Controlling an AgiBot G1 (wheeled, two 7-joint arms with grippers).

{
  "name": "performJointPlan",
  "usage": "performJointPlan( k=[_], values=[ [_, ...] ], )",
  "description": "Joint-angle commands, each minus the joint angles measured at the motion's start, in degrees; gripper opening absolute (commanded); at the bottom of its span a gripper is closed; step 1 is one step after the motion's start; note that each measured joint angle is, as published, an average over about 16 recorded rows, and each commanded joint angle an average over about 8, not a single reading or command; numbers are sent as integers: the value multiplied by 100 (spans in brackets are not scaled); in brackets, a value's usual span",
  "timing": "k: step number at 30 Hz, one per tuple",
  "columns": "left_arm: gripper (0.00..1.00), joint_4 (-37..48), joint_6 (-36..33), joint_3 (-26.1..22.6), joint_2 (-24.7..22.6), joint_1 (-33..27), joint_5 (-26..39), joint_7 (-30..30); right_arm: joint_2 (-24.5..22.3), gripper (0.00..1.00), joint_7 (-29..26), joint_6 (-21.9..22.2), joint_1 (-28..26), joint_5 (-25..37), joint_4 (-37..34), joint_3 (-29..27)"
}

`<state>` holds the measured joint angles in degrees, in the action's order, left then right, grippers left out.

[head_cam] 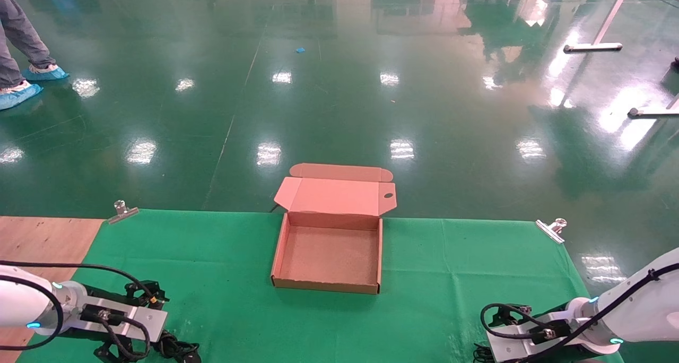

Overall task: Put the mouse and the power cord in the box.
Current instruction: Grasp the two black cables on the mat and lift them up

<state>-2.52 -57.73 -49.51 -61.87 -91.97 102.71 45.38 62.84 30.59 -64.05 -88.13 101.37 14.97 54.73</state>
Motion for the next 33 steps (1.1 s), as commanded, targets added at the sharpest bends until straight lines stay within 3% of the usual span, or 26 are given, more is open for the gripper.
performJointPlan(
  k=[1, 3, 5, 11, 12, 13, 33],
  values=[
    [100, 41, 28, 3, -9, 11, -4, 23, 49, 100, 86, 47, -5, -18, -165, -12],
    [99, 65, 52, 7, -15, 12, -10, 41, 76, 100, 173, 56, -15, -65, -286, -42],
    [80, 85, 72, 12, -19, 11, -17, 59, 96, 89, 255, 62, -26, -117, -398, -76],
    [6, 130, 97, 26, -19, -6, -35, 104, 135, 14, 466, 111, -70, -223, -679, -149],
    [0, 138, 94, 28, -17, -10, -38, 109, 141, 5, 496, 121, -79, -235, -719, -158],
    [0, 146, 88, 30, -15, -14, -41, 112, 146, 0, 524, 130, -87, -246, -756, -166],
    [0, 231, -39, 52, 18, -56, -73, 148, 175, 0, 912, 64, -207, -379, -1231, -258]
  ],
)
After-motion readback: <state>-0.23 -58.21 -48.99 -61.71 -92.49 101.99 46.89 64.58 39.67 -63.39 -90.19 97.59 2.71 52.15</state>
